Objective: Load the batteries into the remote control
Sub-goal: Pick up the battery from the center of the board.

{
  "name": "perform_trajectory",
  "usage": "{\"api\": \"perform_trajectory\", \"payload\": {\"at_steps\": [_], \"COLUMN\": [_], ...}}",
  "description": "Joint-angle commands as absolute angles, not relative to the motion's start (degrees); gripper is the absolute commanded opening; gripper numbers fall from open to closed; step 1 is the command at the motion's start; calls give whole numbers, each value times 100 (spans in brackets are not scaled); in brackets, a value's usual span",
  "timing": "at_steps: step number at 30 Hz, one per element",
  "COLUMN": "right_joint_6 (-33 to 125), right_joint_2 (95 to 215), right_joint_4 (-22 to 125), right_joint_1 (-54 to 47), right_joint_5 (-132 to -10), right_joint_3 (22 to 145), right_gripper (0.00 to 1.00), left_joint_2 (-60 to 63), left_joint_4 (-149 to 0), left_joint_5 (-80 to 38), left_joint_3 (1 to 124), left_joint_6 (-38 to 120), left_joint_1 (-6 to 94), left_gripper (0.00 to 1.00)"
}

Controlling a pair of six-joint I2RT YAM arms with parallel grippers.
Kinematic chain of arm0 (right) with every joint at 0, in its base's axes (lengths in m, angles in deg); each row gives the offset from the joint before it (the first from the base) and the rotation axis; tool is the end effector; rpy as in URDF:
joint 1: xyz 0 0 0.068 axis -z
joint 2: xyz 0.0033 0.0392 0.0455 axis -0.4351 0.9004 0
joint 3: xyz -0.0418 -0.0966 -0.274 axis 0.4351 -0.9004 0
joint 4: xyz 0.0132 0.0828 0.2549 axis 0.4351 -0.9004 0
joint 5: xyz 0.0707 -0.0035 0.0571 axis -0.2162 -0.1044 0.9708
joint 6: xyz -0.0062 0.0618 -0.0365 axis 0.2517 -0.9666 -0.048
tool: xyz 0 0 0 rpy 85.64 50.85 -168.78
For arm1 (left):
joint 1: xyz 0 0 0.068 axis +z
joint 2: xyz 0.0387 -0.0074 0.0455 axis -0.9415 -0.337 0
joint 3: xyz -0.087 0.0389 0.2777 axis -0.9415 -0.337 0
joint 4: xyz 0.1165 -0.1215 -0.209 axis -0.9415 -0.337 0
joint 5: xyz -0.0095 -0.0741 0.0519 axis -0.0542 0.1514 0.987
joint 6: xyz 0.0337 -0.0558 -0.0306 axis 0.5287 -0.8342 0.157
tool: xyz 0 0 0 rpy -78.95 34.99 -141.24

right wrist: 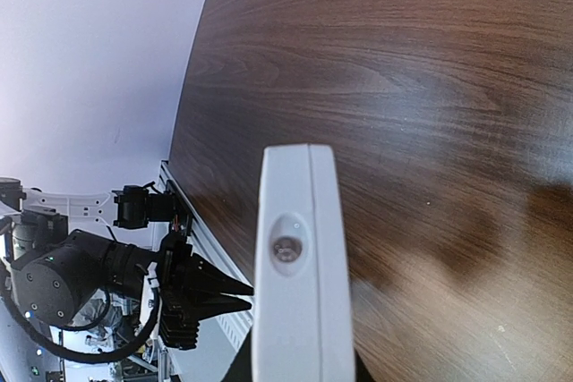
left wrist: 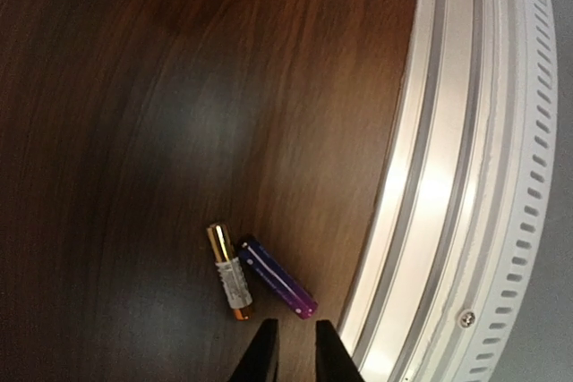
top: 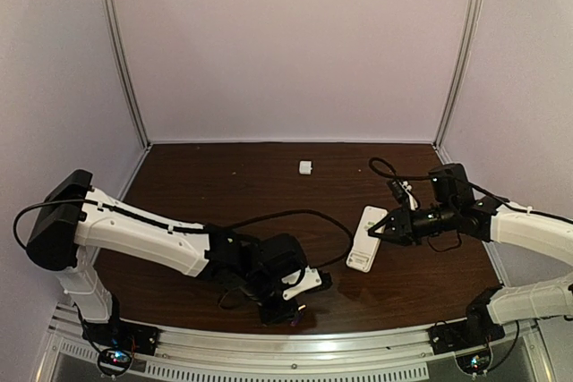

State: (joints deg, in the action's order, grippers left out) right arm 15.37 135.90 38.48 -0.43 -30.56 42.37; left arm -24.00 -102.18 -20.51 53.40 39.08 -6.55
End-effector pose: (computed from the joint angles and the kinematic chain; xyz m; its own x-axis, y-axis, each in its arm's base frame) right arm 0.1813 0.1385 0.2272 -0.9530 -0.0165 -0.3026 -0.2762 0.4580 0.8450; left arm 0.0757 -0.3608 0.1683 -0.4248 0.8097 -0.4049 0.9046 0.3624 -0.2245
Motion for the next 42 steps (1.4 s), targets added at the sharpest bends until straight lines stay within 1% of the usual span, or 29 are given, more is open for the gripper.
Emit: {"api": "perform_trajectory", "payload": {"at_steps": [1,14,20,42], "right_joint_6": [1665,1692,1692,1715], "right_joint_2": [13466,13407,13385,13417], "right_joint_4": [3853,3802,3794,3852], "right_joint_1": [21,65,74,126], "right_joint_5": [-3032,-3014,-3005,-2962], "right_joint_3": [4182,4161,4159,4132], "right_gripper": [0,0,0,0], "left_joint_2": [-2643,-3086,-3202,-3527], "left_joint_4": [-10340,-10500,-10557,-10764], "left_joint_5": [-1943,-1845,-1825,-1640], "left_joint_3": [5583,5900,6003,6319], "left_joint_6": [3789,4011,4054,4284], "left_joint_1": [-712,-774,-766,-781], "left_gripper": [15,15,17,16]}}
